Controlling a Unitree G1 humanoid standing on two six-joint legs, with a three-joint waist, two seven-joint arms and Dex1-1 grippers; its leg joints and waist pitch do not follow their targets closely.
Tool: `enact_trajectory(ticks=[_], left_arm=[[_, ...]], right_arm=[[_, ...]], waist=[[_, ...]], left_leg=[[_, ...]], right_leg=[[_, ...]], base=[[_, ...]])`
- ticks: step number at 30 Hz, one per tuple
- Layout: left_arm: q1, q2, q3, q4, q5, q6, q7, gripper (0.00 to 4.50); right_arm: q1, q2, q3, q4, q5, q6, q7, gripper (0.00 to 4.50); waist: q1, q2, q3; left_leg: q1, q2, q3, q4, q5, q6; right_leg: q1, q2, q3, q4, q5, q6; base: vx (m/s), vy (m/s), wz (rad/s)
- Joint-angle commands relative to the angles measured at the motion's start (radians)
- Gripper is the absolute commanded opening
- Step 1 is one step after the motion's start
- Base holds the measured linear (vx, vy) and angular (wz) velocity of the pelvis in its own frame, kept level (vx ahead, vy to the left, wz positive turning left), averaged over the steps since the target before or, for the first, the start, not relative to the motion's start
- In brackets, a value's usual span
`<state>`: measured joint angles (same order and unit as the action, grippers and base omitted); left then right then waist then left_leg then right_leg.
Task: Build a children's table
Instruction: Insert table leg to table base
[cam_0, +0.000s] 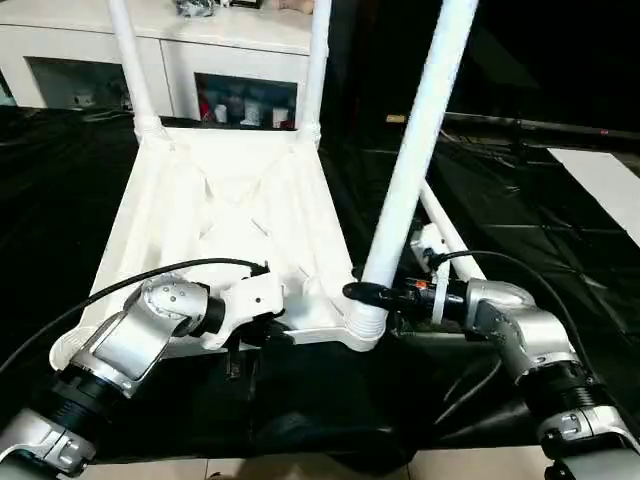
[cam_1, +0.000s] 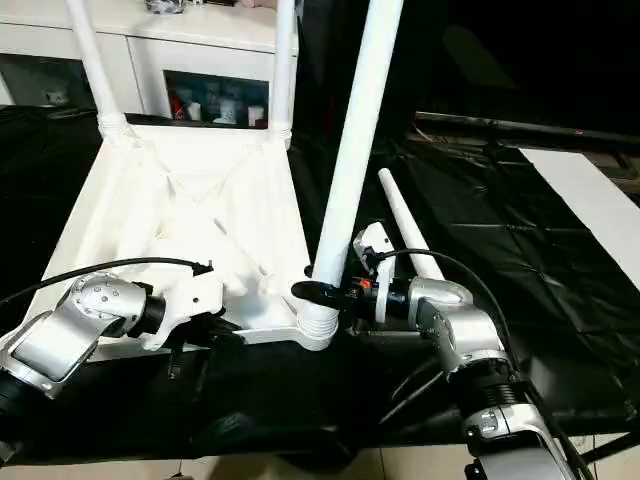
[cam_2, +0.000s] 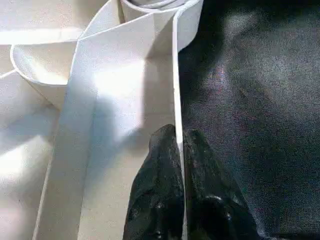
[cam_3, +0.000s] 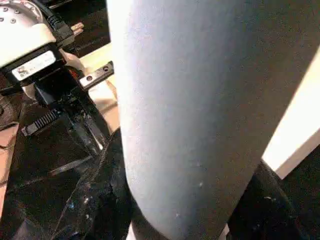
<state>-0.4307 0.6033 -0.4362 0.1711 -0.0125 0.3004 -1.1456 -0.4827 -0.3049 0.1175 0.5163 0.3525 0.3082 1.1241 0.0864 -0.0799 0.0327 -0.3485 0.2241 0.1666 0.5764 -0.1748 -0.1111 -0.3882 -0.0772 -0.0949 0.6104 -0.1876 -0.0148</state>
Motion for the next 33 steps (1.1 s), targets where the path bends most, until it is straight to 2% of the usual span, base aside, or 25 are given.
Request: enact_trajectory(ticks=[1, 4, 5, 6, 8, 9, 10, 11, 12, 14, 15, 16, 17, 18, 22, 23, 24, 26, 27, 28, 29, 30, 31, 32, 33], left_arm=[[-0.026, -0.002, 0.022, -0.011, 0.015, -0.019, 0.022, 0.00], [-0.025, -0.005, 0.024, -0.009, 0.016, -0.022, 0.026, 0.00], [-0.025, -0.005, 0.025, -0.009, 0.017, -0.022, 0.027, 0.00], [-0.025, -0.007, 0.026, -0.009, 0.016, -0.022, 0.030, 0.00], [-0.025, -0.008, 0.028, -0.009, 0.015, -0.022, 0.032, 0.00], [-0.026, -0.009, 0.029, -0.007, 0.015, -0.021, 0.033, 0.00], [-0.027, -0.010, 0.029, -0.006, 0.015, -0.021, 0.034, 0.00], [-0.028, -0.012, 0.030, -0.006, 0.014, -0.020, 0.035, 0.00], [-0.028, -0.013, 0.029, -0.006, 0.014, -0.019, 0.035, 0.00], [-0.027, -0.013, 0.029, -0.008, 0.013, -0.018, 0.033, 0.00], [-0.027, -0.014, 0.029, -0.008, 0.013, -0.017, 0.033, 0.00], [-0.028, -0.014, 0.029, -0.009, 0.013, -0.016, 0.031, 0.00], [-0.028, -0.014, 0.028, -0.009, 0.014, -0.015, 0.030, 0.00], [-0.029, -0.013, 0.028, -0.009, 0.013, -0.015, 0.029, 0.00], [-0.032, -0.012, 0.023, -0.008, 0.015, -0.015, 0.022, 0.00], [-0.033, -0.013, 0.022, -0.008, 0.016, -0.014, 0.022, 0.00], [-0.034, -0.014, 0.020, -0.006, 0.016, -0.015, 0.024, 0.00], [-0.034, -0.016, 0.017, -0.005, 0.018, -0.016, 0.026, 0.00], [-0.033, -0.016, 0.016, -0.005, 0.018, -0.017, 0.027, 0.00], [-0.031, -0.016, 0.015, -0.006, 0.019, -0.016, 0.027, 0.00], [-0.030, -0.014, 0.013, -0.007, 0.022, -0.017, 0.027, 0.00], [-0.029, -0.014, 0.011, -0.008, 0.025, -0.018, 0.028, 0.00], [-0.026, -0.013, 0.010, -0.011, 0.026, -0.018, 0.027, 0.00], [-0.024, -0.012, 0.009, -0.013, 0.026, -0.018, 0.027, 0.00], [-0.019, -0.010, 0.008, -0.018, 0.029, -0.018, 0.027, 0.00]], right_arm=[[0.036, -0.008, 0.007, 0.038, -0.033, 0.004, -0.015, 1.86], [0.065, 0.004, -0.010, 0.041, -0.037, -0.024, -0.048, 1.86], [0.071, 0.007, -0.014, 0.041, -0.037, -0.029, -0.058, 1.86], [0.078, 0.010, -0.016, 0.041, -0.040, -0.042, -0.069, 1.86], [0.092, 0.018, -0.024, 0.041, -0.040, -0.064, -0.091, 1.86], [0.103, 0.031, -0.039, 0.045, -0.034, -0.079, -0.114, 1.86], [0.111, 0.041, -0.051, 0.048, -0.028, -0.088, -0.129, 1.86], [0.122, 0.050, -0.061, 0.051, -0.023, -0.097, -0.143, 1.86], [0.133, 0.057, -0.064, 0.051, -0.022, -0.105, -0.150, 1.86], [0.153, 0.063, -0.058, 0.043, -0.027, -0.115, -0.152, 1.86], [0.164, 0.066, -0.055, 0.036, -0.033, -0.120, -0.153, 1.86], [0.177, 0.065, -0.043, 0.024, -0.048, -0.132, -0.157, 1.86], [0.185, 0.065, -0.036, 0.015, -0.059, -0.141, -0.161, 1.86], [0.192, 0.063, -0.026, 0.008, -0.070, -0.150, -0.159, 1.86], [0.202, 0.054, 0.007, -0.018, -0.092, -0.157, -0.145, 1.86], [0.201, 0.050, 0.018, -0.022, -0.103, -0.163, -0.141, 1.86], [0.199, 0.046, 0.032, -0.028, -0.115, -0.167, -0.131, 1.86], [0.194, 0.037, 0.052, -0.030, -0.127, -0.163, -0.115, 1.86], [0.191, 0.031, 0.064, -0.029, -0.133, -0.159, -0.105, 1.86], [0.187, 0.024, 0.080, -0.028, -0.141, -0.152, -0.092, 1.86], [0.183, 0.019, 0.093, -0.025, -0.150, -0.151, -0.081, 1.86], [0.181, 0.014, 0.104, -0.023, -0.157, -0.152, -0.074, 1.86], [0.177, 0.007, 0.117, -0.019, -0.164, -0.148, -0.061, 1.86], [0.174, 0.003, 0.125, -0.016, -0.169, -0.144, -0.051, 1.86], [0.169, 0.000, 0.133, -0.010, -0.176, -0.142, -0.044, 1.86]], waist=[[-0.006, 0.017, -0.037], [-0.006, 0.018, -0.037], [-0.007, 0.020, -0.037], [-0.005, 0.026, -0.036], [-0.007, 0.023, -0.036], [-0.005, 0.036, -0.035], [-0.009, 0.030, -0.034], [-0.009, 0.030, -0.034], [-0.009, 0.035, -0.035], [-0.011, 0.042, -0.033], [-0.012, 0.039, -0.033], [-0.010, 0.045, -0.032], [-0.011, 0.043, -0.031], [-0.011, 0.046, -0.031], [-0.011, 0.044, -0.031], [-0.012, 0.038, -0.030], [-0.011, 0.041, -0.030], [-0.012, 0.032, -0.029], [-0.012, 0.035, -0.028], [-0.013, 0.030, -0.027], [-0.013, 0.031, -0.026], [-0.014, 0.027, -0.026], [-0.016, 0.018, -0.026], [-0.013, 0.023, -0.026], [-0.015, 0.016, -0.025]], left_leg=[[0.010, 0.014, -0.004, -0.074, -0.358, -0.010], [0.009, 0.014, -0.003, -0.075, -0.357, -0.011], [0.010, 0.014, -0.004, -0.075, -0.365, -0.012], [0.011, 0.013, -0.005, -0.076, -0.371, -0.013], [0.011, 0.013, -0.005, -0.076, -0.378, -0.013], [0.013, 0.013, -0.006, -0.077, -0.392, -0.017], [0.013, 0.012, -0.007, -0.077, -0.402, -0.017], [0.012, 0.012, -0.008, -0.077, -0.406, -0.018], [0.014, 0.012, -0.009, -0.077, -0.418, -0.019], [0.014, 0.011, -0.012, -0.079, -0.436, -0.019], [0.015, 0.011, -0.011, -0.078, -0.436, -0.017], [0.016, 0.011, -0.011, -0.079, -0.441, -0.017], [0.017, 0.011, -0.011, -0.079, -0.446, -0.017], [0.018, 0.011, -0.012, -0.079, -0.453, -0.017], [0.016, 0.012, -0.012, -0.081, -0.446, -0.014], [0.016, 0.012, -0.011, -0.081, -0.445, -0.012], [0.015, 0.012, -0.011, -0.081, -0.442, -0.012], [0.014, 0.012, -0.010, -0.081, -0.438, -0.010], [0.015, 0.012, -0.011, -0.081, -0.444, -0.010], [0.014, 0.011, -0.011, -0.080, -0.445, -0.010], [0.014, 0.010, -0.011, -0.080, -0.446, -0.010], [0.016, 0.010, -0.012, -0.079, -0.447, -0.010], [0.016, 0.010, -0.010, -0.077, -0.446, -0.009], [0.017, 0.010, -0.011, -0.077, -0.445, -0.010], [0.017, 0.011, -0.011, -0.078, -0.446, -0.009]], right_leg=[[0.020, -0.065, 0.049, -0.104, -0.501, -0.087], [0.020, -0.065, 0.050, -0.105, -0.497, -0.086], [0.020, -0.065, 0.048, -0.106, -0.502, -0.086], [0.020, -0.065, 0.048, -0.106, -0.503, -0.087], [0.020, -0.064, 0.047, -0.108, -0.512, -0.085], [0.017, -0.066, 0.048, -0.111, -0.516, -0.085], [0.016, -0.065, 0.046, -0.111, -0.524, -0.084], [0.018, -0.065, 0.045, -0.112, -0.532, -0.082], [0.017, -0.065, 0.045, -0.115, -0.539, -0.080], [0.018, -0.064, 0.042, -0.116, -0.554, -0.078], [0.016, -0.064, 0.043, -0.118, -0.550, -0.078], [0.015, -0.064, 0.043, -0.119, -0.552, -0.079], [0.014, -0.063, 0.043, -0.120, -0.556, -0.077], [0.014, -0.063, 0.043, -0.119, -0.559, -0.077], [0.016, -0.063, 0.045, -0.118, -0.549, -0.081], [0.015, -0.063, 0.045, -0.118, -0.548, -0.081], [0.016, -0.063, 0.046, -0.117, -0.545, -0.083], [0.016, -0.063, 0.046, -0.117, -0.553, -0.080], [0.014, -0.064, 0.045, -0.118, -0.569, -0.074], [0.013, -0.065, 0.045, -0.121, -0.593, -0.063], [0.013, -0.065, 0.044, -0.123, -0.605, -0.059], [0.011, -0.067, 0.043, -0.124, -0.627, -0.051], [0.009, -0.066, 0.043, -0.127, -0.640, -0.043], [0.009, -0.068, 0.044, -0.127, -0.643, -0.042], [0.008, -0.067, 0.044, -0.128, -0.641, -0.039]], base=[[0.000, 0.000, 0.00], [0.000, 0.000, 0.00], [0.000, 0.000, 0.00], [0.000, 0.000, 0.00], [0.000, 0.000, 0.00], [0.000, 0.000, 0.00], [0.000, 0.000, 0.00], [0.000, 0.000, 0.00], [0.000, 0.000, 0.00], [0.000, 0.000, 0.00], [0.000, 0.000, 0.00], [0.000, 0.000, 0.00], [0.000, 0.000, 0.00], [0.000, 0.000, 0.00], [0.000, 0.000, 0.00], [0.000, 0.000, 0.00], [0.000, 0.000, 0.00], [0.000, 0.000, 0.00], [0.000, 0.000, 0.00], [0.000, 0.000, 0.00], [0.000, 0.000, 0.00], [0.000, 0.000, 0.00], [0.000, 0.000, 0.00], [0.000, 0.000, 0.00], [0.000, 0.000, 0.00]])
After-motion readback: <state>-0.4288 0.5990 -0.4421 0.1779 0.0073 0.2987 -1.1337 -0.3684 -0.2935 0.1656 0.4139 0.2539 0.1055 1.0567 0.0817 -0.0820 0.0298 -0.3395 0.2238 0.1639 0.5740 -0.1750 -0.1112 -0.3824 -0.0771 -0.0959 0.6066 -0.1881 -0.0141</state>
